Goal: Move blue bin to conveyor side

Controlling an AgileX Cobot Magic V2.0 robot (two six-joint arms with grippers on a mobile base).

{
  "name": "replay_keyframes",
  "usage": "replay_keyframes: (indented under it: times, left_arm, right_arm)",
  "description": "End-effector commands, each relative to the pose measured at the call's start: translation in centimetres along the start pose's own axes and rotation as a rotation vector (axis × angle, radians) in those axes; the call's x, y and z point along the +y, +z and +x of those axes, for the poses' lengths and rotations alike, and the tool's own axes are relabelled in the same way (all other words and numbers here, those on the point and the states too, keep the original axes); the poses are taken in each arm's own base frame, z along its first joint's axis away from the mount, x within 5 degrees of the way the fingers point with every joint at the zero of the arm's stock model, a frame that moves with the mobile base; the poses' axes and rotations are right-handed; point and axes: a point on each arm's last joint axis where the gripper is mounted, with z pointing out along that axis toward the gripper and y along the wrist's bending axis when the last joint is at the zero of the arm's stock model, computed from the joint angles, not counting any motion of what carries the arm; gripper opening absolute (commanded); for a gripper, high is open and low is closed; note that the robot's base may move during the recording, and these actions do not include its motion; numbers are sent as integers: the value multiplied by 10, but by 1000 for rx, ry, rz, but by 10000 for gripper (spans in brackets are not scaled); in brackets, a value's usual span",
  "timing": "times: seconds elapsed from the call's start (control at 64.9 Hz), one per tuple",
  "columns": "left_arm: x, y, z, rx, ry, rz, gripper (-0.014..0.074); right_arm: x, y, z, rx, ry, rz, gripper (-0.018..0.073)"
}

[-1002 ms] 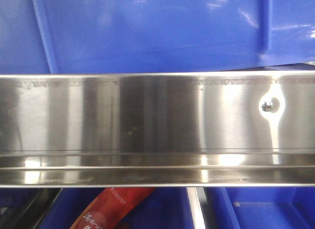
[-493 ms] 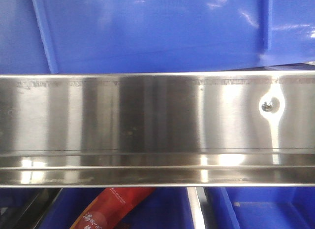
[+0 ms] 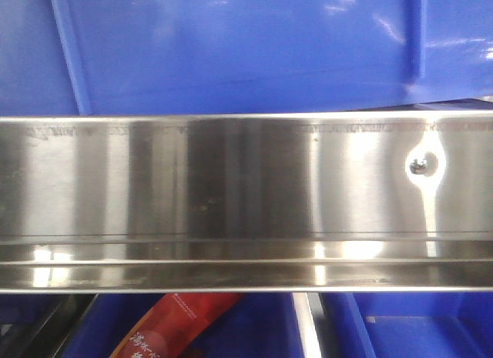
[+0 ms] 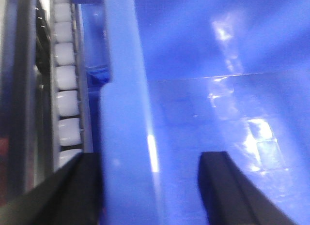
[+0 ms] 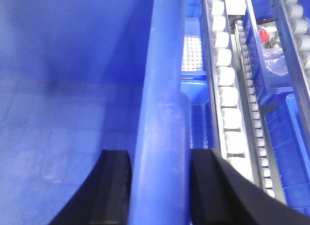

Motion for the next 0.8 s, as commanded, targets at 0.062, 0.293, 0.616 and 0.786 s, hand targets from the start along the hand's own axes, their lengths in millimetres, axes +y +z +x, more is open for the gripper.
replay_keyframes:
  times: [0.062,0.293,0.616,0.786]
  left_arm:
    - [-3,-3,-3,-22,2,-1,241]
    - [-3,-3,-2,-18,-43,1,90]
    - [-3,-3,-2,-16,-42,0,-18]
    - [-3,-3,-2,-16,-44,4,-18]
  right_arm:
    - [-1,1,1,1,-9,8,-88]
    - [-1,5,0,10,-10,9,-88]
    - [-1,8,0,18,-11,10,-88]
    - [-1,8,0,18,-11,10,-88]
